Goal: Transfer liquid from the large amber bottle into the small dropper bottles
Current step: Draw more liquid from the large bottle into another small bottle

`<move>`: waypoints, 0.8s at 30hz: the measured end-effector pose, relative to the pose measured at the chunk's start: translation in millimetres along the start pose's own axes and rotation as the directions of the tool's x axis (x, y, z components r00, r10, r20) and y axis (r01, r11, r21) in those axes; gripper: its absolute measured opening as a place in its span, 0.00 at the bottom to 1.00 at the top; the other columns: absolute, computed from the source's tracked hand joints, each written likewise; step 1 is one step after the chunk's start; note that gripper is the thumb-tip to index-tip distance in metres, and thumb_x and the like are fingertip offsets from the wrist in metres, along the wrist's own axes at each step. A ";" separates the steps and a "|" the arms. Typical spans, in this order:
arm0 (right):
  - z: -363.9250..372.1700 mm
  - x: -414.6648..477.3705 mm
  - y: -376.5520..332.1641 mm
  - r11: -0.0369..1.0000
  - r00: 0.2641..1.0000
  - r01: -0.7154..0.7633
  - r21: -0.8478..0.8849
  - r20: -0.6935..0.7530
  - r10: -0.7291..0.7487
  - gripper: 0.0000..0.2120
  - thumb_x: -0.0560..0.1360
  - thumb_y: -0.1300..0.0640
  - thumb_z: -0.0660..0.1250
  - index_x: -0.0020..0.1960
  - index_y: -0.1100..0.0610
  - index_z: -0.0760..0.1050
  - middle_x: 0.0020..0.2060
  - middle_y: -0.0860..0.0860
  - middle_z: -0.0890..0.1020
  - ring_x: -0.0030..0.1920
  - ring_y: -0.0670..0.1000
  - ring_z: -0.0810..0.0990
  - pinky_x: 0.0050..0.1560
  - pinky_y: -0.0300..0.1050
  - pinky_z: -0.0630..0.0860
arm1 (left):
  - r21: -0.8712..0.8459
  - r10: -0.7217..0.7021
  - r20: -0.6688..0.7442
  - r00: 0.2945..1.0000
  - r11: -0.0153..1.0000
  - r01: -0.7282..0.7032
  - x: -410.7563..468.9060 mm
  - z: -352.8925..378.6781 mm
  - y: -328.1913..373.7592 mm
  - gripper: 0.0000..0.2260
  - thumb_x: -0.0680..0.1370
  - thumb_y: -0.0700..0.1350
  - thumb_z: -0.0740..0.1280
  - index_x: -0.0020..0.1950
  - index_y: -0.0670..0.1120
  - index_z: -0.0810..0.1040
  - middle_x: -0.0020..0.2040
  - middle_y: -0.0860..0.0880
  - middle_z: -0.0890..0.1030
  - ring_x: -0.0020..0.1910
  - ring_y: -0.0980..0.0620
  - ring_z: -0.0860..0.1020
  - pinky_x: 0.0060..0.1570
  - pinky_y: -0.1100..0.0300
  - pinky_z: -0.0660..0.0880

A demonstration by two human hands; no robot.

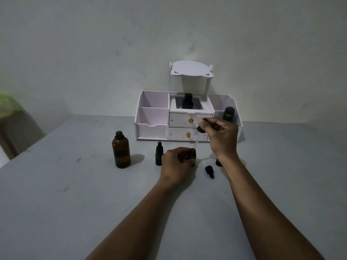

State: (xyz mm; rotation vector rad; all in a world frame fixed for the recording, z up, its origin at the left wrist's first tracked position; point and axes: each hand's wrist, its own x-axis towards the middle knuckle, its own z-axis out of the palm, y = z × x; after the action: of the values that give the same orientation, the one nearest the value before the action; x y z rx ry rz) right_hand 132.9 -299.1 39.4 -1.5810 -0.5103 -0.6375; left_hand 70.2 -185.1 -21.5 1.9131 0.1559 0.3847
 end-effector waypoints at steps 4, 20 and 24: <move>1.0 0.2 0.0 1.000 1.000 0.013 -0.020 -0.018 -0.013 0.05 0.73 0.62 0.74 0.46 0.53 0.82 0.35 0.40 0.81 0.37 0.33 0.82 0.39 0.23 0.74 | -0.019 -0.013 -0.001 1.000 1.000 0.013 -1.0 1.1 0.0 0.18 0.76 0.38 0.72 0.65 0.45 0.79 0.61 0.49 0.82 0.59 0.55 0.80 0.64 0.60 0.74; 1.5 -0.1 -2.8 1.000 0.999 -0.002 -0.014 -0.040 0.001 0.07 0.74 0.57 0.74 0.45 0.46 0.81 0.38 0.38 0.83 0.41 0.38 0.83 0.43 0.30 0.78 | 0.016 -0.027 -0.025 0.999 1.000 0.027 -1.4 3.0 -0.6 0.22 0.76 0.38 0.72 0.69 0.45 0.76 0.62 0.49 0.81 0.59 0.54 0.79 0.55 0.70 0.74; -1.5 4.6 -8.6 1.000 0.990 0.007 0.025 -0.139 -0.003 0.04 0.75 0.57 0.73 0.49 0.52 0.81 0.40 0.42 0.84 0.43 0.38 0.83 0.45 0.30 0.79 | 0.008 -0.034 -0.020 0.999 0.999 0.034 -3.9 -0.7 -1.4 0.26 0.74 0.43 0.75 0.70 0.50 0.73 0.61 0.51 0.79 0.57 0.56 0.77 0.49 0.70 0.72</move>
State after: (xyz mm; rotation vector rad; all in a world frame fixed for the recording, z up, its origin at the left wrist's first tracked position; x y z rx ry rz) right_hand 130.5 -299.9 48.9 -1.4993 -0.4169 -0.7369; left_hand 66.3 -185.1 -23.3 1.9132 0.2033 0.3810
